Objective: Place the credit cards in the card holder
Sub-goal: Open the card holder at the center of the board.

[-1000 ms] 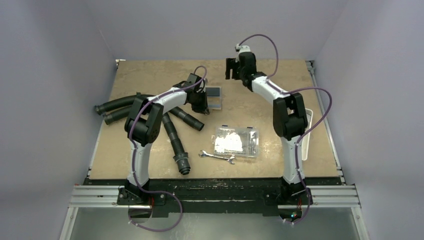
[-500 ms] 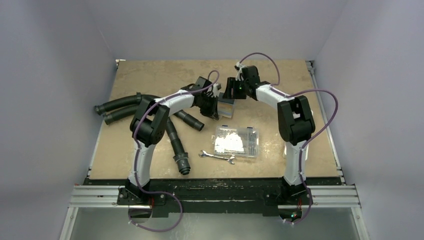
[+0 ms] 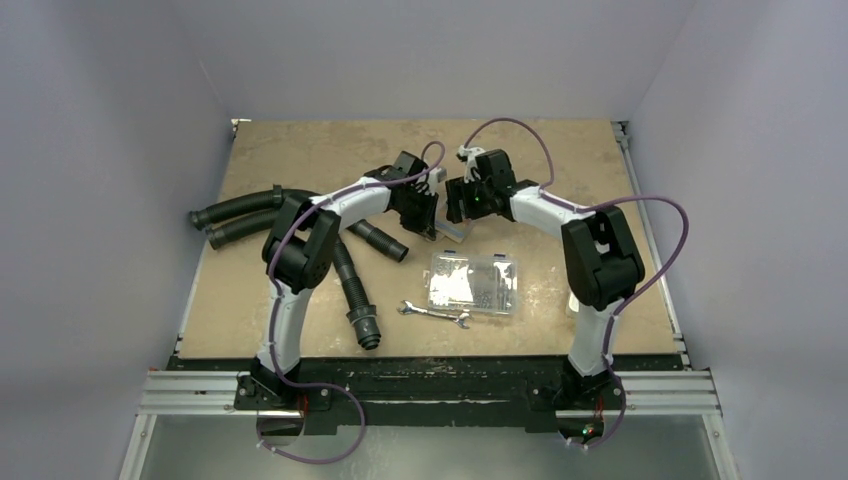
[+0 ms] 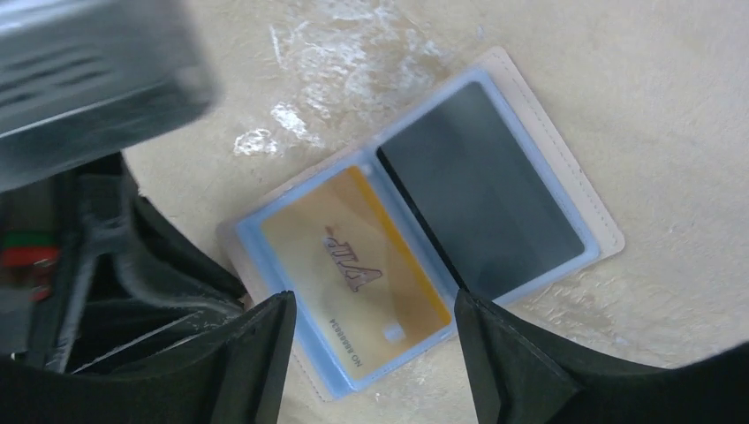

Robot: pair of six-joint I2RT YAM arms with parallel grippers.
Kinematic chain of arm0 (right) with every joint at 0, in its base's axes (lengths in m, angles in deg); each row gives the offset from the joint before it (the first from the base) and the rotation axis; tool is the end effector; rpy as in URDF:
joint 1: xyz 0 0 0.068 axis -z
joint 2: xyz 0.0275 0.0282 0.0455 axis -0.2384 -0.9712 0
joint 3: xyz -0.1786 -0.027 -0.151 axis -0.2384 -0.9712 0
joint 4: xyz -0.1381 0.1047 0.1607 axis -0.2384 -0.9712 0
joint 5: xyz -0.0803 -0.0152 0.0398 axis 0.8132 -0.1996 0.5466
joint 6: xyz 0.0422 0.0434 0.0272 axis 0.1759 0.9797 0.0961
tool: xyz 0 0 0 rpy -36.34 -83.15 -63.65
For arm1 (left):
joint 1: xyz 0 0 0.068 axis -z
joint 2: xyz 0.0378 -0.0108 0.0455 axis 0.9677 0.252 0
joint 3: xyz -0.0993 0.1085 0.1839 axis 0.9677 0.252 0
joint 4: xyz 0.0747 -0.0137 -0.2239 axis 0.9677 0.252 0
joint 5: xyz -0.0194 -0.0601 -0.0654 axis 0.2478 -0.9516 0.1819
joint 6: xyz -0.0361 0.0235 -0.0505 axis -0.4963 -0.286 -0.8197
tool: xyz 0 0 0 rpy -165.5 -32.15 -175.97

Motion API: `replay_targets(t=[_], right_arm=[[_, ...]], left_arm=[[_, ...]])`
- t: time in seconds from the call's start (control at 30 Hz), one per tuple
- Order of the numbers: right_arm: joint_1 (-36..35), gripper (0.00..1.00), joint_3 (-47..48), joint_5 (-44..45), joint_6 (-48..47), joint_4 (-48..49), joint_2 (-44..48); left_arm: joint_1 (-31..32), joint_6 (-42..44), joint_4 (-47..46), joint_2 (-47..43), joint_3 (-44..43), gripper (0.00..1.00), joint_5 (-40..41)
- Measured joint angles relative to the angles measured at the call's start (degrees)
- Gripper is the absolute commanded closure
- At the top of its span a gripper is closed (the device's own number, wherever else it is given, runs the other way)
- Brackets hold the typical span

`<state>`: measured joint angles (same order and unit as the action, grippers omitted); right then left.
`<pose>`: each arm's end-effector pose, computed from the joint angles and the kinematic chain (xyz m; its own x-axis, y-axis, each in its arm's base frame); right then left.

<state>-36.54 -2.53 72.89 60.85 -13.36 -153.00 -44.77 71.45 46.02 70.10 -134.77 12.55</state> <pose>0.3645 0.1632 0.1535 -0.7251 -0.1514 -0.6718 -0.3980 0.8882 0.2294 0.3558 -0.2325 0.1240 -0.8904 0.2401 -0.3867 0.4045 0.8069 -0.4304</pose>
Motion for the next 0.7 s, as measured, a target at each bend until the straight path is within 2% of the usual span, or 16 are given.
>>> replay_targets(t=[0.33, 0.7], right_arm=[[-4.0, 0.22, -4.0, 9.8, -7.7, -0.7, 3.2], [-5.6, 0.21, -5.3, 11.5, -9.3, -2.1, 3.2]], left_arm=[[-0.7, 0.0, 0.3, 0.0, -0.1, 1.00, 0.1], [-0.7, 0.0, 0.3, 0.0, -0.1, 1.00, 0.0]])
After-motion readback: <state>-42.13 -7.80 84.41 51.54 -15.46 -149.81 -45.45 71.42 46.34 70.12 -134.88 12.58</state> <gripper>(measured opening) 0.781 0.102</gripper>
